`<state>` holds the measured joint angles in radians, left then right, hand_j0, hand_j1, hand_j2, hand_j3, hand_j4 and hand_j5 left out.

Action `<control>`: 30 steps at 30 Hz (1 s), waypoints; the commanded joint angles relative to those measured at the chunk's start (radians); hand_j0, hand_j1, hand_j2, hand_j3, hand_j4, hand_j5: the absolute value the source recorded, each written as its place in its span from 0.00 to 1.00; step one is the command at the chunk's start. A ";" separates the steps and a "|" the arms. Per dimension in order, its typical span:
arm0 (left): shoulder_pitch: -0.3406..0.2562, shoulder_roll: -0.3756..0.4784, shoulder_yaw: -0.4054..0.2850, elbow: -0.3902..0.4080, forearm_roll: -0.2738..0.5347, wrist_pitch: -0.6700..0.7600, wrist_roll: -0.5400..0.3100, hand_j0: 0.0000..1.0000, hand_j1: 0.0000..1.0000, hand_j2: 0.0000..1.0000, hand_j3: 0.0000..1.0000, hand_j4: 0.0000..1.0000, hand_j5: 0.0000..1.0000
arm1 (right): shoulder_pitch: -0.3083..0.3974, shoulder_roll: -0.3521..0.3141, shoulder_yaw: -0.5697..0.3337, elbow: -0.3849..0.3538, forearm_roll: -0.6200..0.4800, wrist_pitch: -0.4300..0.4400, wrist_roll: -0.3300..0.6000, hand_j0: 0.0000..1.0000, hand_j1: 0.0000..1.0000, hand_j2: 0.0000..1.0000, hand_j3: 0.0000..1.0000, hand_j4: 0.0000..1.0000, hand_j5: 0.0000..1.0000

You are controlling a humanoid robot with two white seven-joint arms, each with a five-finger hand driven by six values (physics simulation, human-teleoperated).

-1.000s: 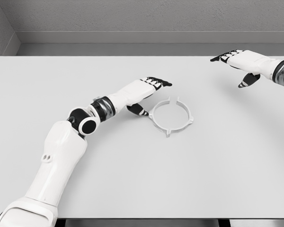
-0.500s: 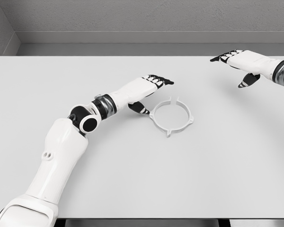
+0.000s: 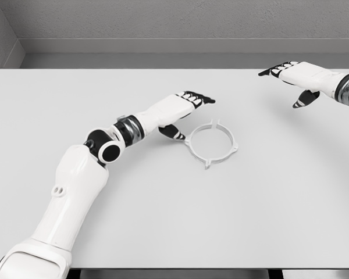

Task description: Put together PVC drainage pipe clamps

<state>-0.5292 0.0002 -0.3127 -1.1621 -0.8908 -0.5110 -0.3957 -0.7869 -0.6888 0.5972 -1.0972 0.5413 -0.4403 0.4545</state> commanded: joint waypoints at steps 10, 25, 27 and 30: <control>0.005 0.000 0.026 -0.013 0.020 0.002 0.001 1.00 1.00 1.00 1.00 1.00 1.00 | 0.000 -0.001 0.000 -0.001 -0.004 0.000 0.000 1.00 1.00 1.00 1.00 1.00 1.00; 0.006 0.000 0.020 0.025 0.015 0.003 0.001 1.00 1.00 1.00 1.00 1.00 1.00 | 0.000 -0.001 0.000 0.000 -0.003 0.000 0.000 1.00 1.00 1.00 1.00 1.00 1.00; 0.005 0.000 0.018 0.044 0.012 0.003 0.001 1.00 1.00 1.00 1.00 1.00 1.00 | 0.000 -0.001 0.000 -0.001 -0.004 0.000 0.000 1.00 1.00 1.00 1.00 1.00 1.00; 0.003 0.000 0.009 0.044 0.009 0.003 0.001 1.00 1.00 1.00 1.00 1.00 1.00 | 0.000 -0.001 0.000 0.000 -0.004 0.000 0.000 1.00 1.00 1.00 1.00 1.00 1.00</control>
<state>-0.5262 0.0002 -0.2990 -1.1224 -0.8868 -0.5094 -0.3949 -0.7869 -0.6896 0.5977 -1.0977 0.5412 -0.4419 0.4545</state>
